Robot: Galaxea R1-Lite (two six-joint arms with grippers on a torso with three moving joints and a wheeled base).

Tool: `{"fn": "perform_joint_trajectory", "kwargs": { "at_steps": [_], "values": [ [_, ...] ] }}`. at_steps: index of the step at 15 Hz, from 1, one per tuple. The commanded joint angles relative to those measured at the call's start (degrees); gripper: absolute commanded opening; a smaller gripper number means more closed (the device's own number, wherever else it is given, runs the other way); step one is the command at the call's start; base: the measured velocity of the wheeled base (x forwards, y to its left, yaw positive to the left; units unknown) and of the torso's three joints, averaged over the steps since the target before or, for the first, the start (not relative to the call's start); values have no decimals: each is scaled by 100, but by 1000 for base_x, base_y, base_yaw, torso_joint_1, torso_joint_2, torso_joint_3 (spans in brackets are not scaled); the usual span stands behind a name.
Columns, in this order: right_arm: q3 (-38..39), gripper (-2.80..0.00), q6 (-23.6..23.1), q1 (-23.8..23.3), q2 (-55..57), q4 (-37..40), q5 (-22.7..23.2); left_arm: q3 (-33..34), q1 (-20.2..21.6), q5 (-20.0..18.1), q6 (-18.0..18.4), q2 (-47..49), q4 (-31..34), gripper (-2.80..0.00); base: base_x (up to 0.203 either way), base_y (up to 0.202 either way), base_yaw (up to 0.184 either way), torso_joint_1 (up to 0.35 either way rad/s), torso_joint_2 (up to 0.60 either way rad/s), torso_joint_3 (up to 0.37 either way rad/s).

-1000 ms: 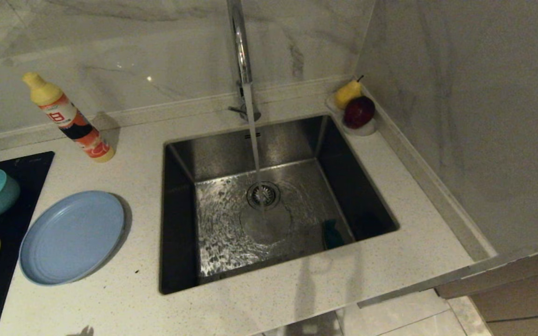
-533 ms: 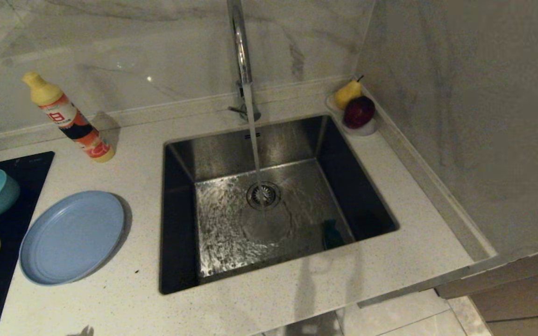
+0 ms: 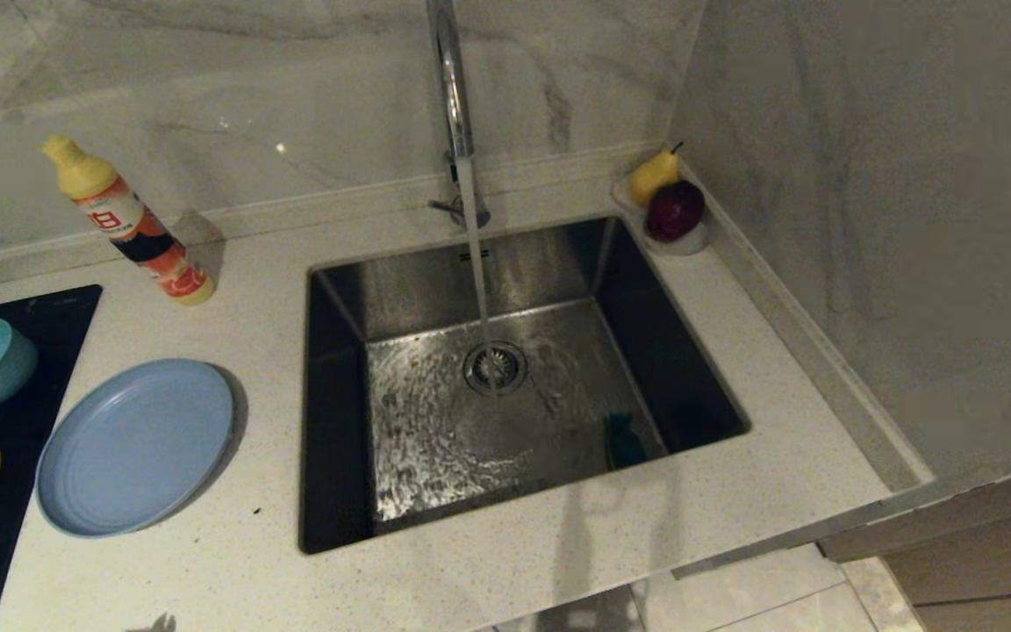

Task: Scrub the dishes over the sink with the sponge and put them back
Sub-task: Turn off the faucet

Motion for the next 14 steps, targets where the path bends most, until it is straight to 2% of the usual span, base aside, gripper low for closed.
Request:
{"fn": "perform_joint_trajectory", "kwargs": {
  "at_steps": [1,4,6,8,9,11,14],
  "values": [
    [1,-280,-5,2,4,-4,2,114,1,9,-20,7,-69,-280,0,0,0,0,0,0],
    [1,-280,-5,2,4,-4,2,143,1,44,95,7,-153,-280,0,0,0,0,0,0],
    [1,-280,-5,2,4,-4,2,229,1,-6,461,7,-412,-280,0,0,0,0,0,0],
    [1,-280,13,2,10,-4,-3,89,1,35,321,8,-545,-280,0,0,0,0,0,0],
    [1,-280,6,2,4,-4,2,-250,1,30,287,39,-480,-280,0,0,0,0,0,0],
    [1,-280,13,2,4,-4,2,-1499,1,-101,244,436,-73,-280,0,0,0,0,0,0],
    [1,-280,13,2,4,-4,2,-2961,1,-592,129,2163,312,-280,0,0,0,0,0,0]
  ]
}}
